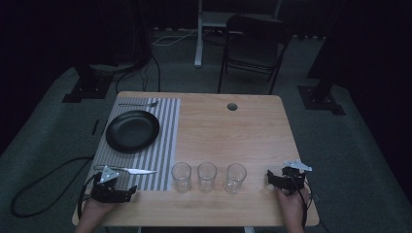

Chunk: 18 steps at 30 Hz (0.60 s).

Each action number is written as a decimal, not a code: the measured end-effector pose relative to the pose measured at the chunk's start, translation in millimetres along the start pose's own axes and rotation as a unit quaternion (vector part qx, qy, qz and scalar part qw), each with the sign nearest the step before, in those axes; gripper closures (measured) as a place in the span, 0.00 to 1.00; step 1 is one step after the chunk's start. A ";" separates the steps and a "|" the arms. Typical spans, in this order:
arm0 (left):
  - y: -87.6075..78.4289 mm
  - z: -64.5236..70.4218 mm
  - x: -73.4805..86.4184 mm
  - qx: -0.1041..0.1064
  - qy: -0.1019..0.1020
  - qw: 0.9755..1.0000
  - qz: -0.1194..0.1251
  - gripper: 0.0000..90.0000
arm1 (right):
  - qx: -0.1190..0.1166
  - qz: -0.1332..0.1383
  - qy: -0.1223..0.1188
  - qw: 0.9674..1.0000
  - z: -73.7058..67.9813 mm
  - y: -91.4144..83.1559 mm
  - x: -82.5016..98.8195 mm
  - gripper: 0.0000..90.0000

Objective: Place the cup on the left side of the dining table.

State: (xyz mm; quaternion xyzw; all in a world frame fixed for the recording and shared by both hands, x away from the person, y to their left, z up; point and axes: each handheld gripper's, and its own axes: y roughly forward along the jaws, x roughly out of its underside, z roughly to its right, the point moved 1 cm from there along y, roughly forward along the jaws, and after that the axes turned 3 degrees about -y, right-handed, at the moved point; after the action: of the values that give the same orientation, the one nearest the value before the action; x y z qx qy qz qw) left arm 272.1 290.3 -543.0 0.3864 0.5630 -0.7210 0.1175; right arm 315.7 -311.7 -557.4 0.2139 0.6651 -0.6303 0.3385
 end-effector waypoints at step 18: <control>-5.6 20.9 -16.1 0.050 0.031 0.998 0.024 0.02 | 0.000 0.000 0.000 1.000 0.0 0.0 0.0 0.13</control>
State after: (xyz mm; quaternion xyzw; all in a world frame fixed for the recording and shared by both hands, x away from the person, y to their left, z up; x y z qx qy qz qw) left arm 270.7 269.1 -526.5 0.4278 0.5199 -0.7329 0.0978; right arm 315.7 -311.7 -557.4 0.2139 0.6652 -0.6303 0.3384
